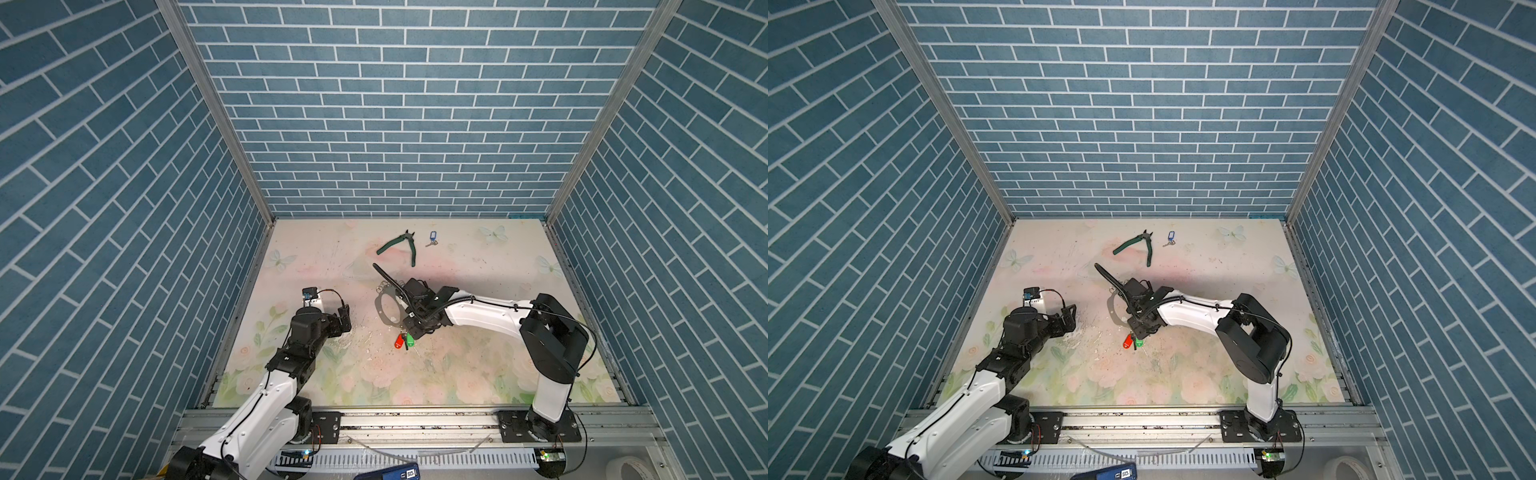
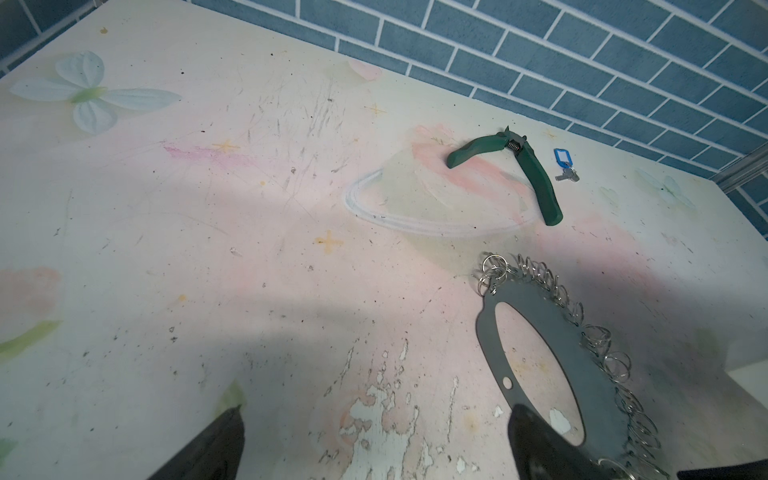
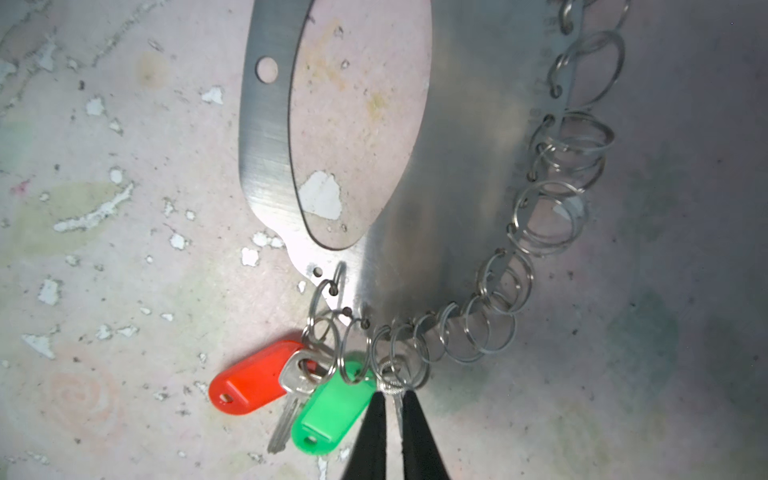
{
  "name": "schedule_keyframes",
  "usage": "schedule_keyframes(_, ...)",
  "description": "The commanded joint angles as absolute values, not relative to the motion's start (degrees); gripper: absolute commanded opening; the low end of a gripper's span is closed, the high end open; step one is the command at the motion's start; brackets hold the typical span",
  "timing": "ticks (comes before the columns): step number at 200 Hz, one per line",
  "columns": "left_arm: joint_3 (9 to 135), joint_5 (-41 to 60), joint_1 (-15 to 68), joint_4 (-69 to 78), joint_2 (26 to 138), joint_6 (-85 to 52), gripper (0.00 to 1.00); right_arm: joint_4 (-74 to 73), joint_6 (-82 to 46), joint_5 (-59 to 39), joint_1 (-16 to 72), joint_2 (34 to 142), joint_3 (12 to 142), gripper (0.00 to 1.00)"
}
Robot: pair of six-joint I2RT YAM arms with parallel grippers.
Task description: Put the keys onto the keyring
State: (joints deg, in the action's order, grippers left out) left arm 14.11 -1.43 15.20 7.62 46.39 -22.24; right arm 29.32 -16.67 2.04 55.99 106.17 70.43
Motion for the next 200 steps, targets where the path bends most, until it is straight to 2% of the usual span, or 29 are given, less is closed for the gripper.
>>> schedule_keyframes(1,13.97,-1.7,15.38,8.26,46.23,-21.79,1.0,29.47,-17.31,1.48,56.29,107.38,72.25,0.14)
schedule_keyframes(127,14.06,-1.58,15.38,8.61,46.76,-21.8,1.0,31.68,-15.94,4.99,56.25,111.66,77.89,0.25)
schedule_keyframes(200,14.26,-1.57,15.34,8.69,47.29,-21.71,1.0,33.46,-15.38,4.97,56.23,111.42,79.03,0.27)
